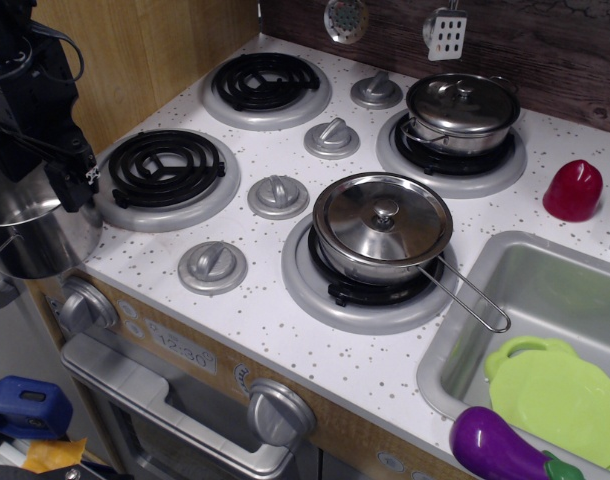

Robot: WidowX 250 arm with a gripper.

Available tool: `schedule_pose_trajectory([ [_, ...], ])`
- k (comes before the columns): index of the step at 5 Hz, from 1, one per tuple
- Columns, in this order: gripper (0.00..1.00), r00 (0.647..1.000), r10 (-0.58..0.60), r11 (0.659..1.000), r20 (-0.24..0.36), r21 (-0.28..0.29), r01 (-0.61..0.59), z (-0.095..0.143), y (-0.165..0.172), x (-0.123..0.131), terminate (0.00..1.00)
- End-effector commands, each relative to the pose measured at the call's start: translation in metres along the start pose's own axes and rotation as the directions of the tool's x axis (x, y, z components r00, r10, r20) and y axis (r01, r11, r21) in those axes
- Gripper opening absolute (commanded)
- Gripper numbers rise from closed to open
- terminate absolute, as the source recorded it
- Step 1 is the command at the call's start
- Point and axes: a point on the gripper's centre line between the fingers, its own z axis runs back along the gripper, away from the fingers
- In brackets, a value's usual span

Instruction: Put pot on stove which is near stove

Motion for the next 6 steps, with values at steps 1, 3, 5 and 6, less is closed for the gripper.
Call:
schedule_pose_trajectory([
  [1,1.00,1.000,0.000,1.000,0.000,0.000,0.000,0.000,0.000,0.000,0.00],
  [3,1.00,1.000,-0.004,1.000,0.030,-0.004,0.004,-0.016,0.005,0.000,0.00],
  [5,1.00,0.997,0.020,1.000,0.068,-0.009,-0.020,-0.034,0.002,-0.002,0.00],
  [6,0.00,0.997,0.035,0.999,0.075,-0.009,-0.034,-0.037,0.001,-0.002,0.00],
])
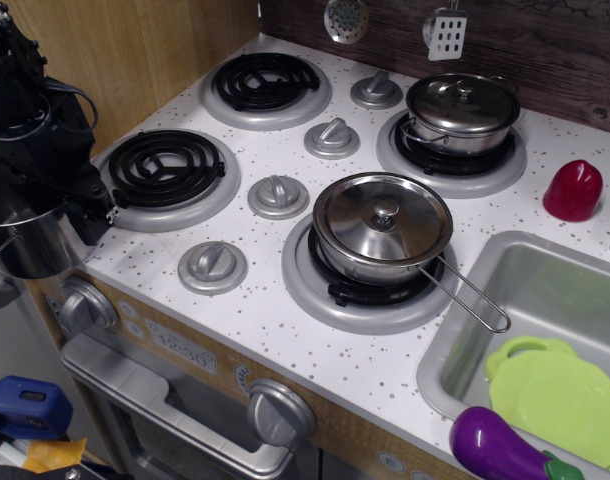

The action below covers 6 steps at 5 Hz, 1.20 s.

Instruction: Put pot on stove which is near stove

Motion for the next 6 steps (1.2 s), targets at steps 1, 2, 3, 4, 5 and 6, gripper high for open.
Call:
schedule_pose_trajectory([
  [1,0.00,1.000,0.011,1.000,0.018,0.023,-0.011,0.005,0.007,0.002,0.00],
  [2,0.00,1.000,0.013,0.999,0.023,0.048,-0.014,0.012,0.005,0.004,0.00],
  [3,0.00,0.999,0.021,0.997,0.040,0.068,-0.023,0.019,0.002,0.007,0.00],
  [4,0.00,0.998,0.015,0.994,0.064,0.105,-0.021,0.031,-0.003,0.013,0.00],
  [5,0.00,0.996,-0.004,0.995,0.091,0.103,-0.005,0.041,-0.006,0.025,0.00],
  [6,0.00,0.991,-0.041,0.994,0.130,0.101,0.028,0.045,-0.008,0.040,0.00],
])
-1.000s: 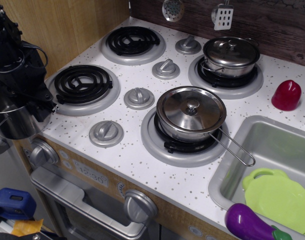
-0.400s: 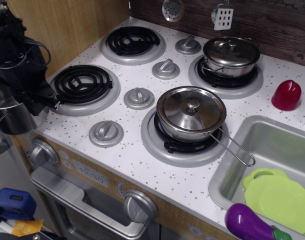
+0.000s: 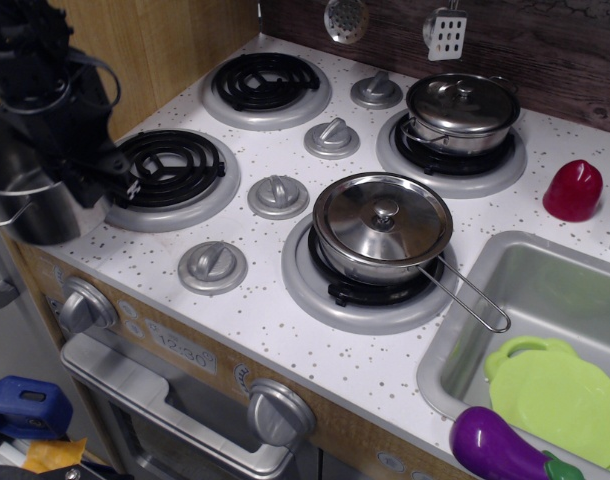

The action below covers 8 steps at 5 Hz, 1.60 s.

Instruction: Put pot on stove which is near stove

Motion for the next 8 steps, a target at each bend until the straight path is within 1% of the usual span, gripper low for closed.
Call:
schedule_pose_trajectory([
  [1,0.00,0.995,-0.047,0.998,0.093,0.033,0.044,0.013,0.003,0.031,0.00],
  [2,0.00,0.991,-0.067,0.997,0.120,0.037,0.063,0.013,0.000,0.045,0.00],
  [4,0.00,0.983,-0.081,0.997,0.168,0.028,0.077,0.001,-0.008,0.061,0.00],
  [5,0.00,0.976,-0.092,0.996,0.199,0.014,0.091,-0.006,-0.011,0.069,0.00],
  [6,0.00,0.969,-0.104,0.994,0.223,-0.018,0.111,-0.013,-0.011,0.077,0.00],
  [7,1.00,0.969,-0.095,0.994,0.229,-0.035,0.106,-0.014,-0.016,0.081,0.00],
  [8,1.00,0.971,-0.058,0.996,0.233,-0.049,0.071,-0.014,-0.022,0.077,0.00],
])
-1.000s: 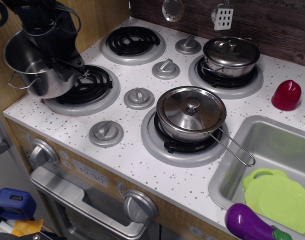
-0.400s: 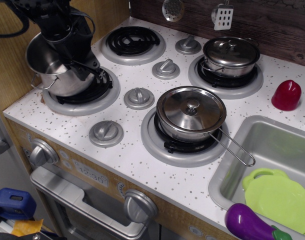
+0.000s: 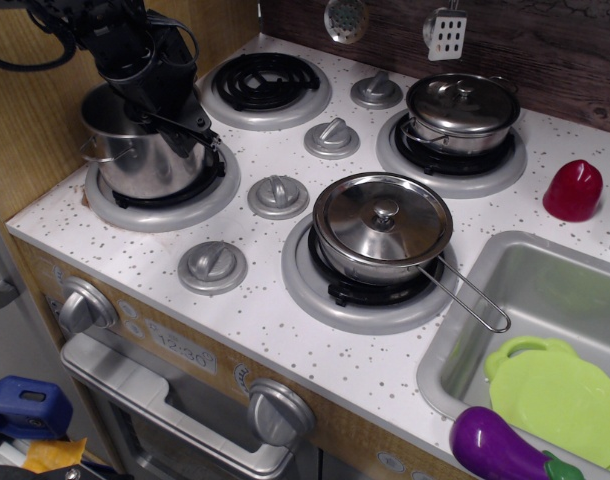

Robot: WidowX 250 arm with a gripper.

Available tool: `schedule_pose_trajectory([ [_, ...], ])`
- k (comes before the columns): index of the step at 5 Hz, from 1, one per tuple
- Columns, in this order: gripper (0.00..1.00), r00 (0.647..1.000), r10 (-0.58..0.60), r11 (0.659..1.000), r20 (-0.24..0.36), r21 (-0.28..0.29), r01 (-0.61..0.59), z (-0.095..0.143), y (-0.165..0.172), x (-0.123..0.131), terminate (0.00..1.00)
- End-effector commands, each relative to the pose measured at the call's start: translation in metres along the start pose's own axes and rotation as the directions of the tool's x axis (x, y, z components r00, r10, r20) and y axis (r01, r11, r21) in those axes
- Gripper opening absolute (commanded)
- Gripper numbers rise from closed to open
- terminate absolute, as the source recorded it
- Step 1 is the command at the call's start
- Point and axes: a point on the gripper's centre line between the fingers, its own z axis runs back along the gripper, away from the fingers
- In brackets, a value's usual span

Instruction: Put pot on stove which is near stove

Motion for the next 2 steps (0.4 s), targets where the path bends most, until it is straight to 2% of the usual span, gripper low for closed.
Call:
schedule_pose_trajectory([
  [1,1.00,0.999,0.003,1.000,0.037,0.015,-0.004,0.0083,-0.0015,0.0080,0.00],
  [2,1.00,0.999,0.003,1.000,0.037,0.015,-0.004,0.0083,-0.0015,0.0080,1.00],
])
